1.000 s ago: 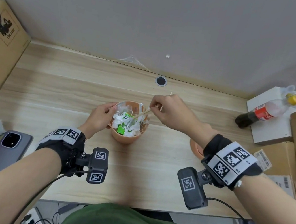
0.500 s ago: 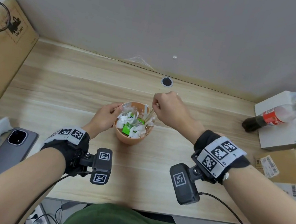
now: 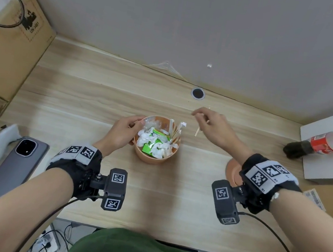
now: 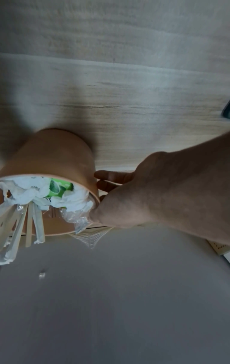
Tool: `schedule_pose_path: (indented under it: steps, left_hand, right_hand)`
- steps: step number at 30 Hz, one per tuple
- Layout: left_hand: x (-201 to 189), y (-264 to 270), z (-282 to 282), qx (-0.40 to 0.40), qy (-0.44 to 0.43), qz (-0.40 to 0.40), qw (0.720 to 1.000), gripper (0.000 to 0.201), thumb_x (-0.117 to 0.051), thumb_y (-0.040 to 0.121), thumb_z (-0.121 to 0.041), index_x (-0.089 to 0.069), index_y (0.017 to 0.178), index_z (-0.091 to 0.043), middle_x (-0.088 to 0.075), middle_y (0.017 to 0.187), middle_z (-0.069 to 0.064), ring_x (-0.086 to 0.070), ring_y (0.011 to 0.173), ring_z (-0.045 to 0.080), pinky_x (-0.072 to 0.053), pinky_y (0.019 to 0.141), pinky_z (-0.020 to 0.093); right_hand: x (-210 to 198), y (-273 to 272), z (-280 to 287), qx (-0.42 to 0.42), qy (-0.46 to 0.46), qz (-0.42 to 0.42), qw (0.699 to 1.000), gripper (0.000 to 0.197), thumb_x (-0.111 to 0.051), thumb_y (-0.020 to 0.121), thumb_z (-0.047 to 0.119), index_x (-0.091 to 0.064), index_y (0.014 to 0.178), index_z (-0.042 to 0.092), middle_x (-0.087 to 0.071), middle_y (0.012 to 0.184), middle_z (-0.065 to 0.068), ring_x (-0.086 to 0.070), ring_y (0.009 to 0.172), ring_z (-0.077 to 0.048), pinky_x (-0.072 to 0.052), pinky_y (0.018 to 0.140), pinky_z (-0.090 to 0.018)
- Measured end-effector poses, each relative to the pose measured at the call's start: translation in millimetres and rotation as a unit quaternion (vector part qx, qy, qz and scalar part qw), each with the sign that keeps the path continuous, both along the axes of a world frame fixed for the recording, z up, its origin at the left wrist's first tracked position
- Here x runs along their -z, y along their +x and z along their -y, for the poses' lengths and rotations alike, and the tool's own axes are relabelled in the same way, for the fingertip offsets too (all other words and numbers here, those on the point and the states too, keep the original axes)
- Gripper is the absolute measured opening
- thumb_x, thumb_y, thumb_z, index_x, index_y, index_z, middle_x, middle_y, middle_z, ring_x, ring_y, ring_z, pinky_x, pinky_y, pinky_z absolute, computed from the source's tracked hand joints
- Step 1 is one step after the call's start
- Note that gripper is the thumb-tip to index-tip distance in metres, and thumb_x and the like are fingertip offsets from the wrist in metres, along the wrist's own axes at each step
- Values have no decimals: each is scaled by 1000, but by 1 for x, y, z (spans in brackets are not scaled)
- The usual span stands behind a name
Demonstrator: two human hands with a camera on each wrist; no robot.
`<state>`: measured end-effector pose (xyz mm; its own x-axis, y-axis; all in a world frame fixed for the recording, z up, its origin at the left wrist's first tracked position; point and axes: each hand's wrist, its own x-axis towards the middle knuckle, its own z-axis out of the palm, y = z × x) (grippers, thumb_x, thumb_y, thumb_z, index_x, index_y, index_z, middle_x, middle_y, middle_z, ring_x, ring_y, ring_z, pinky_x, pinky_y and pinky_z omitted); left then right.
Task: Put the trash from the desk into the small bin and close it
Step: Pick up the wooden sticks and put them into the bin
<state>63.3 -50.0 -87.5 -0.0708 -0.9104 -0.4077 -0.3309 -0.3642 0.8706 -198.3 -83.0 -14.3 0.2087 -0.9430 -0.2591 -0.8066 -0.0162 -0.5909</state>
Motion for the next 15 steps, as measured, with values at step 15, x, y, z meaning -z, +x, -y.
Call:
schedule_pose_path:
  steps: [15]
  left_hand:
    - [-1, -2, 7, -26, 43, 12, 999, 19, -55, 97, -41, -72, 92, -48, -69, 86, 0, -66, 77, 15, -58, 70, 37]
  right_hand:
    - [132, -28, 8, 0, 134, -73, 988, 29, -41, 84, 2, -56, 109, 0, -47, 122, -15, -46, 117, -34, -39, 98, -37]
